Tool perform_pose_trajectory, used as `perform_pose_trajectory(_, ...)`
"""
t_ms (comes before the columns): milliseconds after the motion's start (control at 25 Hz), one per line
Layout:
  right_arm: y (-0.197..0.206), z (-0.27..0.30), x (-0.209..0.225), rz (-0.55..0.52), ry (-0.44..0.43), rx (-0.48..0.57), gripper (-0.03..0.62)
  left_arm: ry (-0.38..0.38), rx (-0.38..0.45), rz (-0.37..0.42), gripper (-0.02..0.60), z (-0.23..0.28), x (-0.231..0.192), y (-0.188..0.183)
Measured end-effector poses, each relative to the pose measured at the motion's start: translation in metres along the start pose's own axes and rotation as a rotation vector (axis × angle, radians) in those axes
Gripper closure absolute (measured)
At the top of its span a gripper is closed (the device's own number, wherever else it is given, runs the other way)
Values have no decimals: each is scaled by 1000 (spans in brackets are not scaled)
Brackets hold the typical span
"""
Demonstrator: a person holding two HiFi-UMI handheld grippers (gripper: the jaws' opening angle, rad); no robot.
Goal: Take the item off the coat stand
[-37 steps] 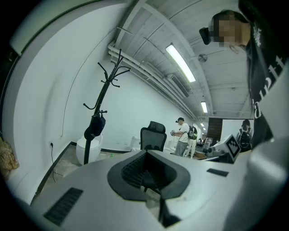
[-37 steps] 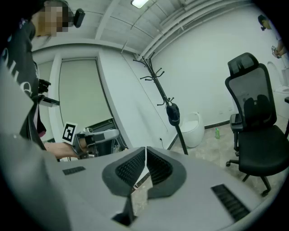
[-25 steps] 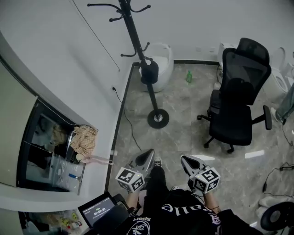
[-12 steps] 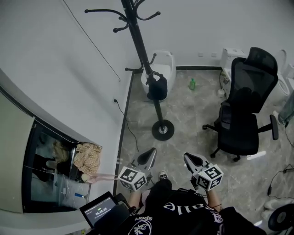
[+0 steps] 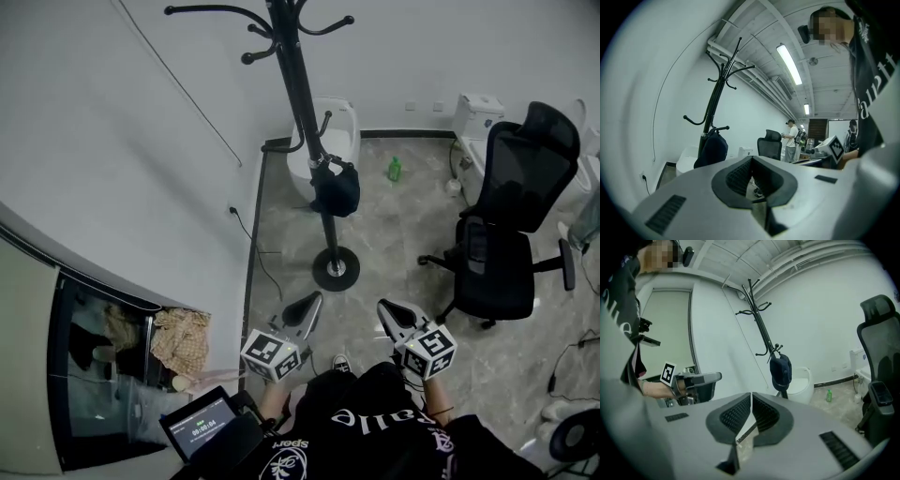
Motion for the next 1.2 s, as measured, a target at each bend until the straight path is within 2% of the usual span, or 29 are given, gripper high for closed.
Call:
perform_pose_trajectory(200, -11, 16, 23, -18, 17, -29, 576, 19, 11, -11, 578, 27, -13, -5)
perform_pose_trajectory(400, -32, 38, 59, -63, -8, -51, 576, -5, 26, -17, 578, 49, -18, -18)
perform_pose_trajectory(680, -61, 94, 139, -114, -39, -98, 571, -115, 46, -41, 578, 80, -47, -20)
perform_pose_trajectory(720, -66, 103, 151, -122, -48, -109, 561, -133, 51, -44, 578, 85, -50, -22)
perform_pose_trajectory(760, -70, 112, 162, -128, -60, -123, 512, -150, 56, -46, 578, 91, -54, -24)
perform_pose_trajectory(800, -73, 122, 173, -131, -71, -140, 436, -167, 61, -48, 578, 96, -57, -26)
perform_pose_trajectory(840, -75, 132, 184, -135, -80, -158, 409, -183, 65, -51, 578, 101, -60, -27)
perform_pose_trajectory(1040, -77, 181, 224, -172, -100, -247, 368, -250, 83, -65, 578, 120, -70, -32)
perform_pose_trajectory(1200, -69, 215, 240, -192, -120, -312, 362, -296, 93, -68, 578, 126, -76, -34)
Point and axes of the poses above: the fingertips, and each gripper's own axes: z forward along the fingers, x to its right, y out of its underside, the point moved 5 cm from there along -z, backward along the fingers, and after that the axes turned 15 degrees about -y, right-handed, at the moved point
